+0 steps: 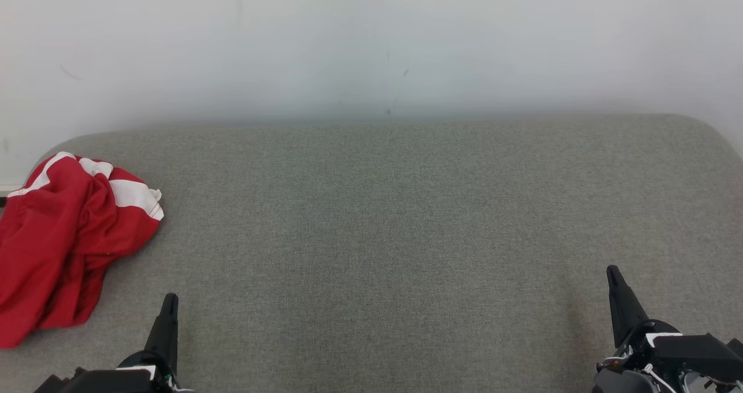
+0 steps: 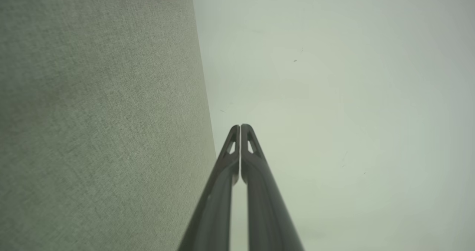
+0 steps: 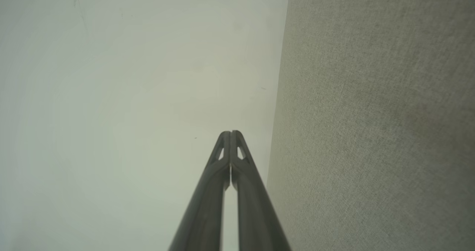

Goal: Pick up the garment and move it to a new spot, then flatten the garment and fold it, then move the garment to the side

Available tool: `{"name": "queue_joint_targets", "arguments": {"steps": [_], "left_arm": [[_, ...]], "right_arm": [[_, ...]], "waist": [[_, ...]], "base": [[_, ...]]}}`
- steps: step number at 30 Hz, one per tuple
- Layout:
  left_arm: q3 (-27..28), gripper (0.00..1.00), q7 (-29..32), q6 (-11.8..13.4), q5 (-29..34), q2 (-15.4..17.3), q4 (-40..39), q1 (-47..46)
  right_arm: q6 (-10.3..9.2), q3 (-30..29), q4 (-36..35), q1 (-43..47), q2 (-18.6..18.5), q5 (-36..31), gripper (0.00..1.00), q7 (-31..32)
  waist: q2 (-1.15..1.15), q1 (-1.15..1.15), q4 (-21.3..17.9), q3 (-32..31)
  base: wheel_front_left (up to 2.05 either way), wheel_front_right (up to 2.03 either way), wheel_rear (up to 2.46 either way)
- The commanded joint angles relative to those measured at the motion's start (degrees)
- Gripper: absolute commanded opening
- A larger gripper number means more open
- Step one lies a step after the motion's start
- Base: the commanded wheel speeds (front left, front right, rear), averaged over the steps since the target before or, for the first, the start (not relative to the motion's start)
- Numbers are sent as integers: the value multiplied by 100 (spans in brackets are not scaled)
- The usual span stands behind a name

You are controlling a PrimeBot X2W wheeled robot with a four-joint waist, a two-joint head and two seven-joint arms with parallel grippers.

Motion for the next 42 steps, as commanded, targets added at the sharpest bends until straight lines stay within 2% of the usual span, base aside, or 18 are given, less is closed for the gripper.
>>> {"name": "queue_joint_targets", "arguments": {"steps": [1, 26, 27, 28, 29, 30, 42], "left_arm": [[13, 0, -5, -6, -27, 19, -10, -37], [14, 0, -6, -6, -27, 19, -12, -37], [0, 100, 0, 0, 0, -1, 0, 0], [-4, 100, -3, 0, 1, -5, 23, 7], [-9, 0, -8, 1, 2, -15, 60, 34], [-13, 100, -3, 1, 1, -28, 127, 86], [-160, 100, -358, 1, 178, -28, 44, 321]], "right_arm": [[-11, -4, -6, -27, 7, 12, 0, 12], [-11, -4, -4, -27, 7, 12, 0, 12], [1, 0, 1, 0, 0, 0, 100, 0], [1, 2, 25, 11, 1, 0, 100, -3], [1, 9, 60, 34, 4, 0, 0, -7], [1, 9, 131, 91, 10, 0, 100, -5], [0, 288, -1, 248, 8, -72, 100, -351]], "waist": [[0, 0, 0, 0], [0, 0, 0, 0], [0, 0, 0, 0], [0, 0, 0, 0], [0, 0, 0, 0], [0, 0, 0, 0], [0, 0, -18, -84]], "base": [[0, 0, 0], [0, 0, 0], [0, 0, 0], [0, 0, 0], [0, 0, 0], [0, 0, 0], [0, 0, 0]]}}
